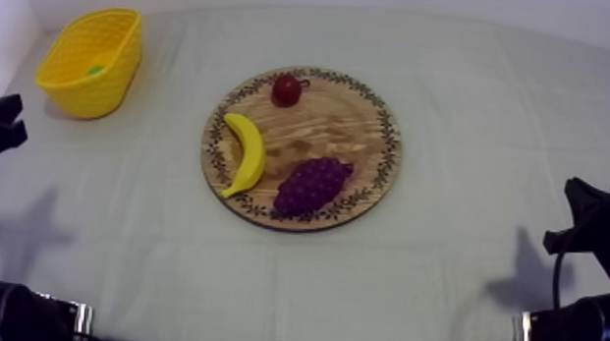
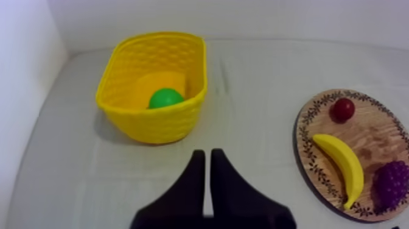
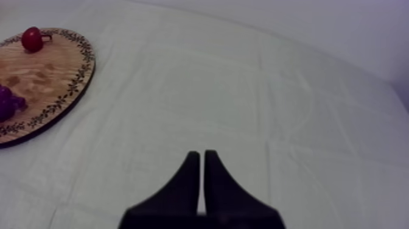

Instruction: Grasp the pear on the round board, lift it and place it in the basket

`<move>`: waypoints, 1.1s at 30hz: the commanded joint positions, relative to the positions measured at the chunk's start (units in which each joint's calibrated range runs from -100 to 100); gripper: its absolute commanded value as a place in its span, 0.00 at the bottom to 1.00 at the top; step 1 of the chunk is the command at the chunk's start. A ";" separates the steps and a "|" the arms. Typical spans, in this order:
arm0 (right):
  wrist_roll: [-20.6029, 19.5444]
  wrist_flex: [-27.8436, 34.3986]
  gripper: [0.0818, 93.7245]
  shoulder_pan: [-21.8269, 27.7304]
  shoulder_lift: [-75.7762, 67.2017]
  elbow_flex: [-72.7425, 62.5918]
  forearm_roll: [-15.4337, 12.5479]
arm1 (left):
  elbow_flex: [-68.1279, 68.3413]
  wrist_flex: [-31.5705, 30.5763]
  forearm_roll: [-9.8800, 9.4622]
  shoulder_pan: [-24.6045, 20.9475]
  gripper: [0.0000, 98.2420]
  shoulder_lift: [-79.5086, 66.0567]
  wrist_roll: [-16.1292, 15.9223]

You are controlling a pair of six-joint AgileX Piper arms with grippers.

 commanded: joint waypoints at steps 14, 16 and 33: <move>0.00 0.01 0.00 0.00 -0.02 0.00 -0.01 | 23.02 5.85 -1.35 -1.76 0.00 -29.85 -0.52; 0.01 0.01 0.00 0.00 -0.02 0.00 -0.01 | 23.43 6.67 -1.57 -1.65 0.01 -30.40 -0.51; 0.01 0.01 0.00 0.00 -0.02 0.00 -0.01 | 24.70 6.66 -2.52 -2.30 0.00 -31.01 7.46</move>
